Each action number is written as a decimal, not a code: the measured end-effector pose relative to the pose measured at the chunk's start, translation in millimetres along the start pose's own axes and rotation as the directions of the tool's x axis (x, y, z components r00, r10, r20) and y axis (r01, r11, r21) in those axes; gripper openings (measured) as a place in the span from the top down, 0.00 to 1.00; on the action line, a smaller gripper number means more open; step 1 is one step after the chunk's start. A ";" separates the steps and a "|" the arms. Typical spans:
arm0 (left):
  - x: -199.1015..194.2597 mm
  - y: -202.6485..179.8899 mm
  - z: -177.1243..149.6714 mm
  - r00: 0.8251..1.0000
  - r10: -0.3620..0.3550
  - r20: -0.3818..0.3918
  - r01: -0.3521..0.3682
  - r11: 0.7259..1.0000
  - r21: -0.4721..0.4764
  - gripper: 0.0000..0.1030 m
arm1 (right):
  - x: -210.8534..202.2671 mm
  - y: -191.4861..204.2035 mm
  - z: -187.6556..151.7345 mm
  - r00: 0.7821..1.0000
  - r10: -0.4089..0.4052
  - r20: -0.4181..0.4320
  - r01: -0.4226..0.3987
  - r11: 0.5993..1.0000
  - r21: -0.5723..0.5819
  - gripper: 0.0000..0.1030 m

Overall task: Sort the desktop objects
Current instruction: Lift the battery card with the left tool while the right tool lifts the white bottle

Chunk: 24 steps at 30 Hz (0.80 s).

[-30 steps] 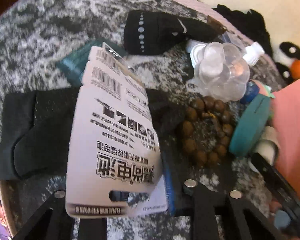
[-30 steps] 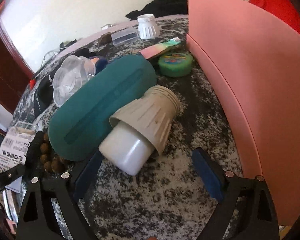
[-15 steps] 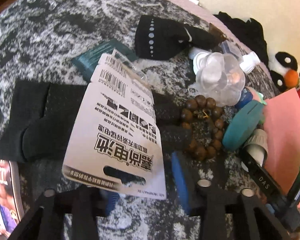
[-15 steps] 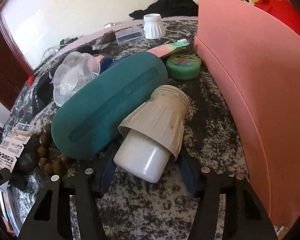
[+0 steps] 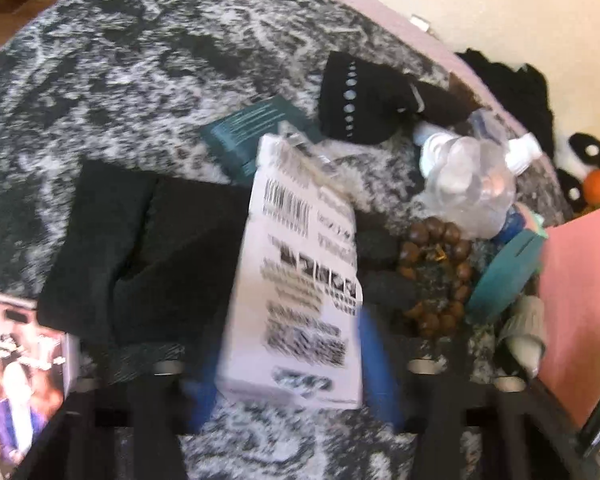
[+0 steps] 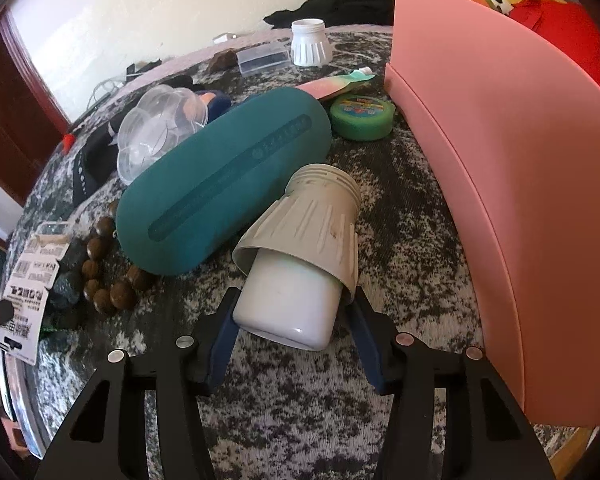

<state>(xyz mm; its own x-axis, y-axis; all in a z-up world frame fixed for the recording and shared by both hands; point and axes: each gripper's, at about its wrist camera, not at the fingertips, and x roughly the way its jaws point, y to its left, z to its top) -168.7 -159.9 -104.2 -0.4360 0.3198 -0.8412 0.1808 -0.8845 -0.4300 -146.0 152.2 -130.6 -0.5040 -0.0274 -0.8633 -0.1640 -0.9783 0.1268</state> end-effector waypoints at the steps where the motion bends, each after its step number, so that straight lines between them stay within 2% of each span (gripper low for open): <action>1: 3.3 -0.2 1.3 1.000 -0.023 -0.006 0.023 1.000 -0.008 0.67 | 0.3 0.9 -0.8 1.000 -0.005 0.000 0.005 1.000 -0.006 0.46; 5: 21.3 -5.9 6.1 0.995 -0.090 -0.045 0.089 0.996 -0.027 0.67 | 1.6 3.6 -2.5 1.000 -0.022 0.004 0.022 0.999 -0.025 0.45; 9: 42.3 -14.3 11.7 0.993 -0.091 -0.070 0.089 0.996 -0.032 0.67 | 3.1 4.2 -2.6 1.000 -0.028 0.007 0.028 0.999 -0.041 0.45; 11: 47.1 -19.9 13.9 0.995 -0.078 -0.064 0.077 0.997 -0.022 0.68 | 3.6 4.3 -3.1 1.000 -0.029 0.009 0.029 0.998 -0.052 0.45; 13: 50.3 -29.5 14.4 0.997 -0.054 -0.055 0.055 0.998 0.011 0.78 | 4.0 3.8 -3.2 1.000 -0.026 0.010 0.027 0.998 -0.059 0.45; 16: 49.5 -41.2 12.8 0.999 -0.021 -0.029 0.023 0.999 0.049 0.86 | 3.7 3.1 -3.5 1.000 -0.020 0.010 0.020 0.997 -0.068 0.45; 24: 22.7 -67.2 6.0 0.995 0.059 0.074 -0.069 0.988 0.141 0.88 | -6.8 1.6 -6.0 1.000 -0.014 0.022 0.016 0.996 -0.083 0.46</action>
<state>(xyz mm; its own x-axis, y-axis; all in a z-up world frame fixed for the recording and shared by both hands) -196.1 -95.2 -92.5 -0.4886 0.2408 -0.8386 0.0840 -0.9437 -0.3200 -137.8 149.6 -127.5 -0.5202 -0.0089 -0.8540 -0.1007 -0.9923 0.0717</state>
